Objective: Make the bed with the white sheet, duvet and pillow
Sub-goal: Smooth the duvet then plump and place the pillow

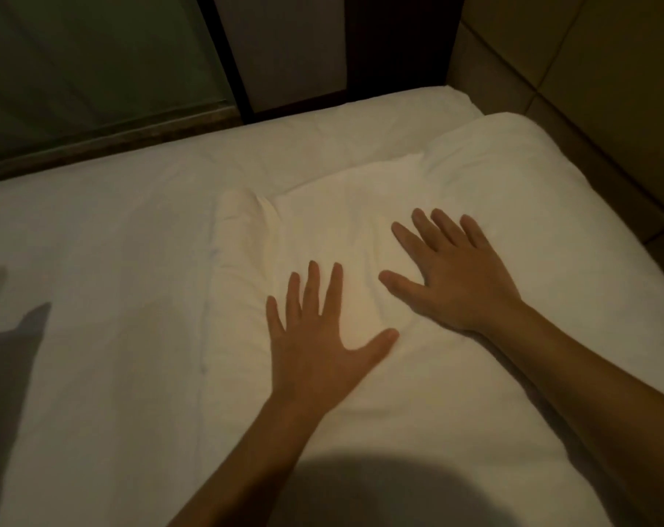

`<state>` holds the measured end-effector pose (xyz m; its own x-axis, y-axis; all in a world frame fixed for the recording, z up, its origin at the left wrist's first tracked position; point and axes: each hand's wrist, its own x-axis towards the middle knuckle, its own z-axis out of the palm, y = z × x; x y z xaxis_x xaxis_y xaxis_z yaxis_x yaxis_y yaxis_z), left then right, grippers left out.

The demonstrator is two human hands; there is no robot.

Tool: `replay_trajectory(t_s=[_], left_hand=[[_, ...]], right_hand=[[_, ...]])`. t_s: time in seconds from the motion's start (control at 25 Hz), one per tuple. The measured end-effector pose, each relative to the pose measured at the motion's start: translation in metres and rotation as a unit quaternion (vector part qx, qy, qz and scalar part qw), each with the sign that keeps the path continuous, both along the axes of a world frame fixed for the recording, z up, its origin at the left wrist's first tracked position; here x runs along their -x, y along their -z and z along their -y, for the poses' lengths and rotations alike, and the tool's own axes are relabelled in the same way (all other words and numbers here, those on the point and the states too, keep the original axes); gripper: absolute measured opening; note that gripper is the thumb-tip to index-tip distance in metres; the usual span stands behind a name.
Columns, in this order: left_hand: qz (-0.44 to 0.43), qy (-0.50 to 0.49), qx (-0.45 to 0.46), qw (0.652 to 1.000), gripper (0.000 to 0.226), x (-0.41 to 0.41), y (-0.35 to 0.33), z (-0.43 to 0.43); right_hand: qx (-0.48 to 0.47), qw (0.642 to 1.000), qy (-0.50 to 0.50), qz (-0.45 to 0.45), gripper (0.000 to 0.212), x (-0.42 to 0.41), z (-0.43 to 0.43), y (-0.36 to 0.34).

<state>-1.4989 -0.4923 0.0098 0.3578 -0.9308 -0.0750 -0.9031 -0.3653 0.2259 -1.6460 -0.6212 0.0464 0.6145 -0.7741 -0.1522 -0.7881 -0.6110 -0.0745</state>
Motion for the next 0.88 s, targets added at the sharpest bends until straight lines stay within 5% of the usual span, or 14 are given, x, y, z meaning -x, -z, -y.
replay_trajectory(t_s=[0.2,0.48,0.72,0.88], left_hand=[[0.044,0.045,0.031,0.998,0.096,0.040,0.001,-0.046],[0.041,0.131,0.014,0.990,0.109,0.108,-0.021,-0.039],[0.083,0.231,0.027,0.969,0.104,0.182,-0.033,0.014],[0.116,0.263,0.033,0.957,0.098,0.201,-0.026,0.029]], right_hand=[[0.049,0.998,0.025,-0.003,0.084,0.044,-0.059,-0.005],[0.051,0.977,0.201,0.048,0.094,0.134,-0.097,-0.003],[-0.140,0.862,0.448,0.194,0.111,0.210,-0.106,0.016],[-0.153,0.847,0.470,0.199,0.108,0.220,-0.102,0.028]])
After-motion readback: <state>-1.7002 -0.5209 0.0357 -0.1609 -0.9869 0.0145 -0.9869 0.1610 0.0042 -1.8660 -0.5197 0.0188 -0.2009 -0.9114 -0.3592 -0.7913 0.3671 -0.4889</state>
